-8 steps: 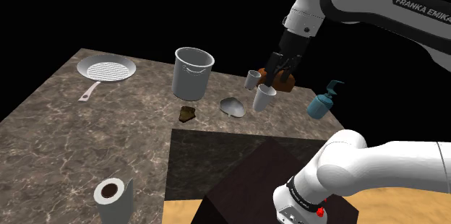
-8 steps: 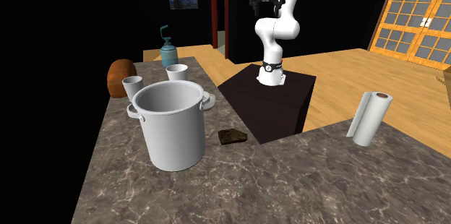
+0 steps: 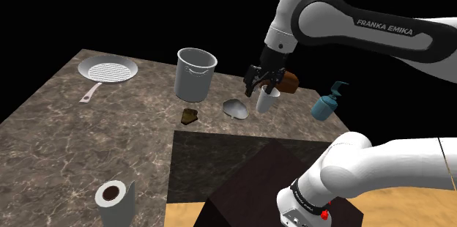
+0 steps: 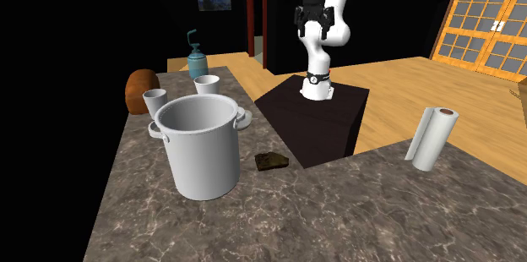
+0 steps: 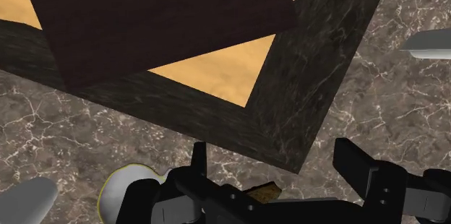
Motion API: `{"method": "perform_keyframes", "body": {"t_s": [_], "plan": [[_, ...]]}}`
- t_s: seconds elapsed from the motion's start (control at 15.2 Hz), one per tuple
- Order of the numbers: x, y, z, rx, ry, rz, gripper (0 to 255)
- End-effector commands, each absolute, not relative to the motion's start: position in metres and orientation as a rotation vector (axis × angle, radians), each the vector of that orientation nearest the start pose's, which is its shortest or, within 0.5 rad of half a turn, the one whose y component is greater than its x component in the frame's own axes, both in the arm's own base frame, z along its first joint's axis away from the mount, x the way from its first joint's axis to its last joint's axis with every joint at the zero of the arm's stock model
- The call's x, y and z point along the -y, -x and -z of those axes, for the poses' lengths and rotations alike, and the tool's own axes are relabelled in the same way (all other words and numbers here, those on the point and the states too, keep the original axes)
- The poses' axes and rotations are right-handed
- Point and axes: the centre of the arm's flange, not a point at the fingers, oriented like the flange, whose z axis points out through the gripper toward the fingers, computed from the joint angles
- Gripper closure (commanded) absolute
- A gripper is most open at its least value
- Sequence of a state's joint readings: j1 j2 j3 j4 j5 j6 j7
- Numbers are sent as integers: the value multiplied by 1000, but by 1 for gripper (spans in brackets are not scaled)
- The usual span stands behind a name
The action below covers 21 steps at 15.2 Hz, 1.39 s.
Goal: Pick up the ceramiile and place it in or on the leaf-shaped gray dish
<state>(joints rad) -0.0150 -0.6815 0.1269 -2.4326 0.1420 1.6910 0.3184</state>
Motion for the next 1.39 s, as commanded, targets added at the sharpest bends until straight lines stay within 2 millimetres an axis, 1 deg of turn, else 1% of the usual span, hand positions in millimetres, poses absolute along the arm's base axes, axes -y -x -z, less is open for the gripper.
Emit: {"method": "perform_keyframes", "body": {"t_s": [0.0,0.33,0.66,0.99,1.32], "plan": [[-70,-352,-508,-482,3057,-100,0],[-88,-388,-458,-679,3027,-71,0],[-102,-427,-409,-874,2985,-43,0],[-109,-468,-360,-1066,2929,-13,0],[-111,-511,-312,-1254,2861,16,0]]}}
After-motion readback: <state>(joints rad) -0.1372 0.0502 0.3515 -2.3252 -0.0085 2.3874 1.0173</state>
